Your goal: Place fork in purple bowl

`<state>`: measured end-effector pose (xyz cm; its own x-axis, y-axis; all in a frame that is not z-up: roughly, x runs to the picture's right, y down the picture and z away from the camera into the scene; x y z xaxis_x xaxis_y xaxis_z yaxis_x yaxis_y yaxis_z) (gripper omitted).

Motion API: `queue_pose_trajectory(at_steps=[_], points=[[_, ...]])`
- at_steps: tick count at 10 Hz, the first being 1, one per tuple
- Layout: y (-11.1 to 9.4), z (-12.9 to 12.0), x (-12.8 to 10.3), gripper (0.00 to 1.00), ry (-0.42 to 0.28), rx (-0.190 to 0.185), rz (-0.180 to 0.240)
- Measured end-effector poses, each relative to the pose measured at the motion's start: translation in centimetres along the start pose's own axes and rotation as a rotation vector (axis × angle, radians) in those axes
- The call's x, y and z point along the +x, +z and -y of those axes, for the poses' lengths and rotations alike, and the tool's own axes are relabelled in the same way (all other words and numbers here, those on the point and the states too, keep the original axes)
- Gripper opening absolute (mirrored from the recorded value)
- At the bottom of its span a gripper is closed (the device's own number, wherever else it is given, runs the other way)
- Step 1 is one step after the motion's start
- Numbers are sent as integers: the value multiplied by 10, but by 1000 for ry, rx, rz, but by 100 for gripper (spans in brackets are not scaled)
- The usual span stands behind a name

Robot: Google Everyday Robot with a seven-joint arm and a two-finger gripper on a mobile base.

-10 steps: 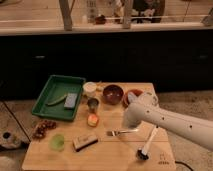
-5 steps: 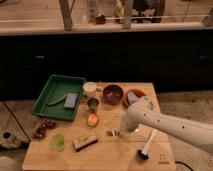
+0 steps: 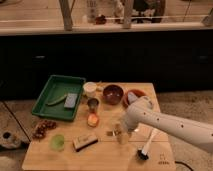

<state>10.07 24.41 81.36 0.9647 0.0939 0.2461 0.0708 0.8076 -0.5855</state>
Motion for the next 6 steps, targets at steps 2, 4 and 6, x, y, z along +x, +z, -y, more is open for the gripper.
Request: queue_pose_trajectory(at_steps=[2, 4, 6], points=[[4, 0, 3, 80, 3, -5, 7], [7, 1, 7, 66, 9, -12, 11], [10, 0, 10, 47, 17, -20, 12]])
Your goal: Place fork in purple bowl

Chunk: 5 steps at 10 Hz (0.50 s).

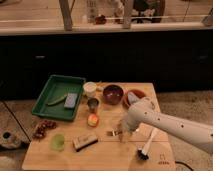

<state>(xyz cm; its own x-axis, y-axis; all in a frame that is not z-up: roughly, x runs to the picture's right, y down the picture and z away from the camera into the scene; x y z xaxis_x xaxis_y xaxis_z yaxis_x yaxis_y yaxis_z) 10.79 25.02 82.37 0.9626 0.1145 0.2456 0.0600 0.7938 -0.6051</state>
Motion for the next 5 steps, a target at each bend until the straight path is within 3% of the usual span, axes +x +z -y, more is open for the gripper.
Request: queue_pose_trajectory(at_steps=[5], points=[[-1, 2, 2, 1, -7, -4, -6]])
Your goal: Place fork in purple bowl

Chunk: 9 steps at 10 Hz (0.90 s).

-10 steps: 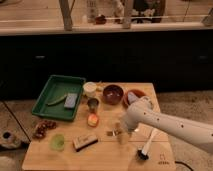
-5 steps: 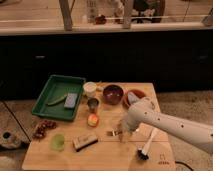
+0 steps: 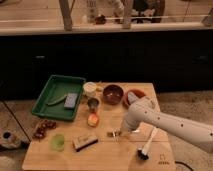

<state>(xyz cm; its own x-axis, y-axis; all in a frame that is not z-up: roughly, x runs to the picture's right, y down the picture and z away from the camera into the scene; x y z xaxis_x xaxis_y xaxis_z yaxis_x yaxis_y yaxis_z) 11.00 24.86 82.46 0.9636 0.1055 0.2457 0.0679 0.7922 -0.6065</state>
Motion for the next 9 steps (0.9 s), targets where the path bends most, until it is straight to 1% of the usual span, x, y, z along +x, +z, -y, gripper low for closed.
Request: queue_pose_trajectory(at_steps=[2, 3, 5, 9], points=[[2, 1, 0, 0, 3, -2, 6], [6, 5, 0, 0, 7, -4, 17], [5, 2, 0, 0, -3, -7, 12], [4, 1, 0, 0, -3, -13, 10]])
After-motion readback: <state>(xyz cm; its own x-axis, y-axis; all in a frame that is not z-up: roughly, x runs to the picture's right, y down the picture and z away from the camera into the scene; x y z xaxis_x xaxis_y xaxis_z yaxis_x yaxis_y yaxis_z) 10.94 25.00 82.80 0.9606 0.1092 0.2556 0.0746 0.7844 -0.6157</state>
